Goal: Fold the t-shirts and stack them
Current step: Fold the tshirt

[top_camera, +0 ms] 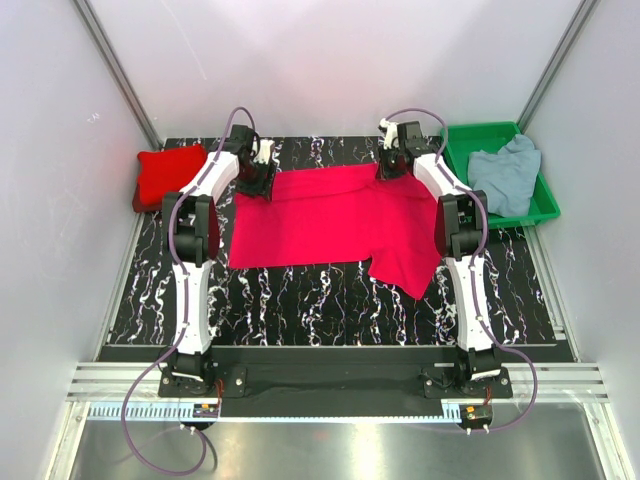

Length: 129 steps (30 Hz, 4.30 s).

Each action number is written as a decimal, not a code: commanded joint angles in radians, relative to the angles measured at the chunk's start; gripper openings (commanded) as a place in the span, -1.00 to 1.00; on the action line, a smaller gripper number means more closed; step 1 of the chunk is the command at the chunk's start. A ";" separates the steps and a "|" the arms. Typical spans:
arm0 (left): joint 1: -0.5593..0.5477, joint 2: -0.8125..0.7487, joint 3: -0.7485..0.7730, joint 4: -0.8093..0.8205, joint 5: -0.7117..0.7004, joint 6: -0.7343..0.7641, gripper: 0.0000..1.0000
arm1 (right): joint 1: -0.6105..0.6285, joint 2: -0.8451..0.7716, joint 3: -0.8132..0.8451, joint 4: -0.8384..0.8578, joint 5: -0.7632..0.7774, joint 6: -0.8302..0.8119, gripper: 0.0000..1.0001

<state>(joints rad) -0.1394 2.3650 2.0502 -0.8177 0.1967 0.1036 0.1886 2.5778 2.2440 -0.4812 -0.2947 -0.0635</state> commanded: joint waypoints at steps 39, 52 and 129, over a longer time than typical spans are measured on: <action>0.011 -0.026 0.018 0.014 0.053 -0.018 0.18 | -0.047 -0.313 -0.241 -0.025 0.013 0.082 0.21; 0.024 0.017 -0.030 0.019 0.044 -0.091 0.24 | -0.143 -0.108 -0.103 -0.037 -0.136 0.214 0.28; 0.044 0.074 0.016 0.169 0.342 -0.406 0.29 | 0.026 -0.312 -0.389 -0.019 -0.228 0.232 0.20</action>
<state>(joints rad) -0.0971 2.4264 2.0544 -0.6773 0.4988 -0.2825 0.1894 2.3745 1.9053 -0.4965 -0.5056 0.1616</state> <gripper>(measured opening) 0.646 0.601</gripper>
